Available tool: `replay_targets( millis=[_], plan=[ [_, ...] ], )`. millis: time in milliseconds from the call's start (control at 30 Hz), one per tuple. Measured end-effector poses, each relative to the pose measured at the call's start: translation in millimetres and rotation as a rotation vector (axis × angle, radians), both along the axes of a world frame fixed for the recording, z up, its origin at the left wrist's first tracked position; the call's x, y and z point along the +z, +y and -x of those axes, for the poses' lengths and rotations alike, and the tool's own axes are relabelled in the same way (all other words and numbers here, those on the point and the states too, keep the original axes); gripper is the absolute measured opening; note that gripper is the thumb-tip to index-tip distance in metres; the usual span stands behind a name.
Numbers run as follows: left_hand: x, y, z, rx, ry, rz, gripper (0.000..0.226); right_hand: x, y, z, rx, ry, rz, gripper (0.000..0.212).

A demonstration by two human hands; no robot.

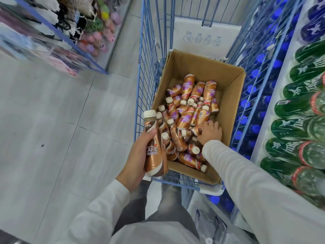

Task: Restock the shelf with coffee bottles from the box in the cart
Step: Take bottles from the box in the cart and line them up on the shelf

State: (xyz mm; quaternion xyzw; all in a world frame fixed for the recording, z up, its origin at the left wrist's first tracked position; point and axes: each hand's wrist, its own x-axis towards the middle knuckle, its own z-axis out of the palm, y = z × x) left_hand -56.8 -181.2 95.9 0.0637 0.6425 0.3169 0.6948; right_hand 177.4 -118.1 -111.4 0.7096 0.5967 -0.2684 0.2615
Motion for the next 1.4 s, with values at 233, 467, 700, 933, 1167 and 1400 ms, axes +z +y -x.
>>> replay_targets(
  millis=[233,467,700,933,1167,1400],
  plan=[
    [19.4,3.3,6.5,0.003,-0.013,-0.029,0.059,69.8,-10.2,-0.2,-0.552,0.607,-0.189,0.082],
    [52.5,-1.3,4.1,0.016,-0.020,-0.068,0.070,160.9,-41.9,25.2,-0.954,1.006,-0.211,0.095],
    [94.9,-7.8,-7.6,-0.170,0.004,-0.182,0.045,269.6,-101.8,35.7,-1.011,1.094,-0.400,0.068],
    [139.0,-35.7,-18.9,-0.403,-0.103,-0.268,0.033,338.0,-191.8,59.9,-1.215,1.073,-0.731,0.071],
    [175.6,-89.2,-43.5,-0.683,-0.225,-0.385,0.039,392.4,-297.3,92.1,-1.441,1.071,-1.077,0.037],
    [216.8,-166.7,-88.1,-1.039,-0.329,-0.432,0.050,422.8,-395.1,95.4,-1.572,0.962,-1.346,0.029]
  ],
)
